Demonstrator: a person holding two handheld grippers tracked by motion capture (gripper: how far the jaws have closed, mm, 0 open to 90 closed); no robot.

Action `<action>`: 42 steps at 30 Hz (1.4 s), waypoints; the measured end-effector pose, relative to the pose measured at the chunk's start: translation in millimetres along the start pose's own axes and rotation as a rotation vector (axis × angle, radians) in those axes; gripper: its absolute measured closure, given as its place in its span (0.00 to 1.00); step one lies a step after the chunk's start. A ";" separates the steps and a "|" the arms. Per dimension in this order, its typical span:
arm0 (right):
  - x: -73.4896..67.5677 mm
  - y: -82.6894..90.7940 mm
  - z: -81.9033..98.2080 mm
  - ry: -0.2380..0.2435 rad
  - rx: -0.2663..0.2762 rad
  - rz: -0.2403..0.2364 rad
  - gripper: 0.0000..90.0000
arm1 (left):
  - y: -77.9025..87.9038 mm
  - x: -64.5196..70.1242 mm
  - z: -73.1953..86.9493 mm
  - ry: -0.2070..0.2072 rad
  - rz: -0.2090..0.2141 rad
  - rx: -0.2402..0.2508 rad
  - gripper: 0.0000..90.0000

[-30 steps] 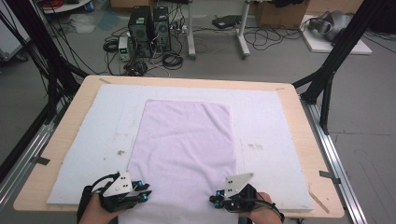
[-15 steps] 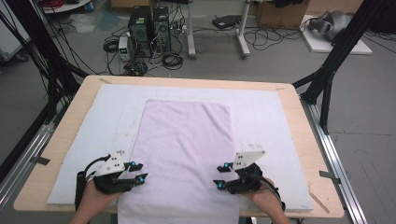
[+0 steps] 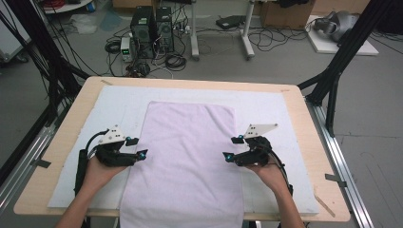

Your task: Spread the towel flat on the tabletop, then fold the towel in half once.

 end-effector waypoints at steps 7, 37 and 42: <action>24.7 -2.2 -20.9 -0.019 -0.015 0.018 0.27 | -5.1 -22.2 -16.1 0.029 0.000 0.021 0.41; 89.4 -5.7 -82.2 -0.025 0.004 0.062 0.23 | -34.6 -98.0 -62.8 0.013 0.016 0.011 0.41; 97.2 -15.2 -70.9 -0.019 -0.030 0.082 0.22 | -49.0 -97.0 -50.8 0.021 0.043 -0.043 0.42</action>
Point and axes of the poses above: each handheld gripper's, and its own axes: y roughly backward along the jaws, z roughly out of its underside, x roughly to its right, the point moved 8 cm from there along -y, roughly forward along the jaws, and after that the axes turned 8 degrees about -y, right-handed, at the moved point
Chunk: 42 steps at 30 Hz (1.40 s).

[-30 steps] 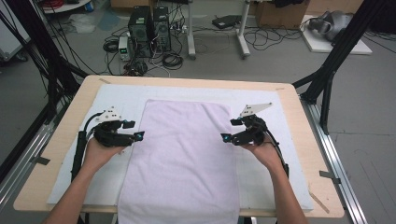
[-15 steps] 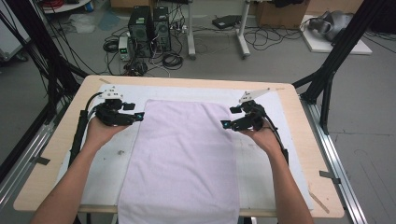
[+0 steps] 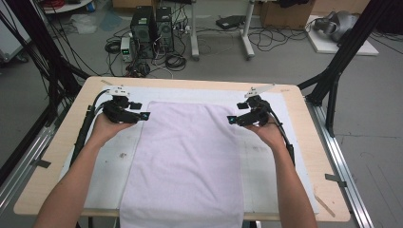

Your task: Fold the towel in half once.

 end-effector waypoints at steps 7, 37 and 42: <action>12.8 -14.8 26.7 -0.037 -0.016 0.007 0.28 | -13.2 -3.4 11.1 -0.034 -0.027 -0.021 0.47; 32.8 -46.1 55.9 -0.160 -0.094 0.078 0.96 | -47.2 -21.2 52.0 0.103 -0.159 -0.106 0.98; 31.4 -29.4 40.7 -0.180 -0.014 0.059 0.96 | -33.6 -18.5 39.4 0.070 -0.148 -0.055 0.98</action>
Point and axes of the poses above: each handheld gripper's, and its own axes: y roughly backward along the jaws, z roughly out of its underside, x roughly to its right, the point moved 8 cm from there along -y, roughly forward along the jaws, and after that the axes turned 8 degrees about -y, right-handed, at the moved point
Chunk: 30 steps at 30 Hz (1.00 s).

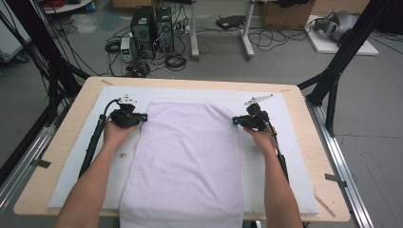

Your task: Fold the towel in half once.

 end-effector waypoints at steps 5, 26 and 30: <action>-14.8 20.9 -12.1 0.005 0.032 -0.043 0.96 | 20.5 5.6 -7.3 -0.043 0.028 0.023 0.98; -64.9 59.7 76.8 0.063 -0.096 -0.115 0.74 | 84.9 69.0 50.9 -0.097 0.152 0.045 0.72; -59.3 66.5 58.7 0.040 -0.006 -0.113 0.68 | 80.5 56.8 36.8 -0.083 0.135 0.073 0.69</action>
Point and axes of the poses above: each handheld gripper's, and its own axes: y roughly backward along the jaws, z roughly out of its underside, x roughly to its right, the point moved 8 cm from there along -y, roughly forward along the jaws, and after that the axes turned 8 degrees about -y, right-handed, at the moved point
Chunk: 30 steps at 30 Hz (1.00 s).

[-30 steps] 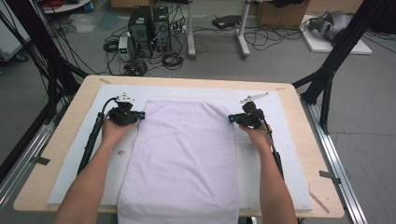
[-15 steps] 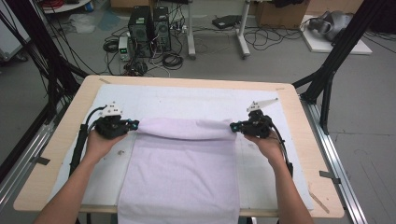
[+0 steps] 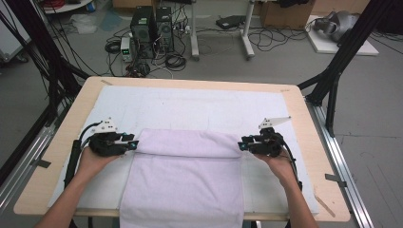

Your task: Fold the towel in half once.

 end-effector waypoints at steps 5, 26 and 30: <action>13.1 -13.8 -19.7 0.015 -0.025 0.038 0.59 | -21.5 -20.9 -4.2 0.024 -0.011 -0.006 0.68; 23.3 -53.0 -18.2 -0.013 -0.103 0.078 0.94 | -41.8 -30.5 -3.3 0.034 -0.020 -0.050 0.97; 16.2 -41.8 -24.3 0.004 -0.062 0.056 0.94 | -27.2 -28.2 -12.4 0.022 -0.013 0.007 0.97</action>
Point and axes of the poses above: each handheld gripper's, and its own axes: y roughly backward along the jaws, z roughly out of its underside, x roughly to its right, the point moved 8 cm from there along -y, roughly forward along the jaws, and after that the axes turned 8 degrees about -y, right-handed, at the moved point
